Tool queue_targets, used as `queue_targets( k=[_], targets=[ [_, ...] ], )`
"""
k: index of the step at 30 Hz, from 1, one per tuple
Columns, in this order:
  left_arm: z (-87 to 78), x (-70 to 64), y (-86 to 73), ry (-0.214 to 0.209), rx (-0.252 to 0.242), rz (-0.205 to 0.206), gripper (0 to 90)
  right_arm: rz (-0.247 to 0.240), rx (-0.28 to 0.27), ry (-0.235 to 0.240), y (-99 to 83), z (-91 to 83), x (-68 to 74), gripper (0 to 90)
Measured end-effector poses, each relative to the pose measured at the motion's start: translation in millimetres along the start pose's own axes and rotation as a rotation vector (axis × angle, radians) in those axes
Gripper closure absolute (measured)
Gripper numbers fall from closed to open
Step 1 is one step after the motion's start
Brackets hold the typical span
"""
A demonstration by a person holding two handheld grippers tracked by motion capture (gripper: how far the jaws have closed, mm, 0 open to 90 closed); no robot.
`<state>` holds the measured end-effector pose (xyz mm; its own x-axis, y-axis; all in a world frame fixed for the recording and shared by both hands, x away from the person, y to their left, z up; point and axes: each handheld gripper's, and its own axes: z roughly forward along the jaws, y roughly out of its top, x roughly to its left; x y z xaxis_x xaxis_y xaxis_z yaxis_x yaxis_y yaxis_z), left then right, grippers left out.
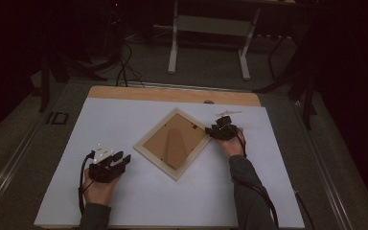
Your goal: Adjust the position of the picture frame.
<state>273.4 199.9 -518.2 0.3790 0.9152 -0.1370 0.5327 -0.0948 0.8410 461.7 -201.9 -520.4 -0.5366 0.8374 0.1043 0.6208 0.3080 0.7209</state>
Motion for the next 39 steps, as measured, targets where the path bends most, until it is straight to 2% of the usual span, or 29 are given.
queue_targets(
  k=[4,11,21,32,35,37,39],
  targets=[
    [-2.1,2.8,-1.1,0.012,-0.007,-0.014,62.8,0.004,0.005,0.014,2.2,2.4,-0.9,60.5],
    [-2.7,1.3,-1.5,0.009,-0.008,-0.007,62.3,0.017,0.012,0.032,2.8,2.9,-2.3,61.5],
    [-2.9,0.4,-1.9,0.009,-0.006,-0.003,62.4,0.012,0.033,0.025,2.3,-0.2,0.1,62.4],
    [-1.6,-0.6,-2.2,0.010,-0.001,-0.003,62.4,0.024,0.030,0.029,-8.2,-9.9,6.0,64.5],
    [0.1,-2.0,-2.1,0.007,0.004,0.002,62.7,0.015,0.042,0.036,-8.1,-11.7,6.7,65.0],
    [0.5,-2.2,-2.0,0.007,0.007,0.001,63.0,0.008,0.040,0.037,-7.7,-11.8,6.8,65.3],
    [0.7,-1.8,-2.1,0.003,0.010,-0.006,64.2,0.022,-0.005,0.043,-5.9,-14.2,4.4,64.4]
  ],
)
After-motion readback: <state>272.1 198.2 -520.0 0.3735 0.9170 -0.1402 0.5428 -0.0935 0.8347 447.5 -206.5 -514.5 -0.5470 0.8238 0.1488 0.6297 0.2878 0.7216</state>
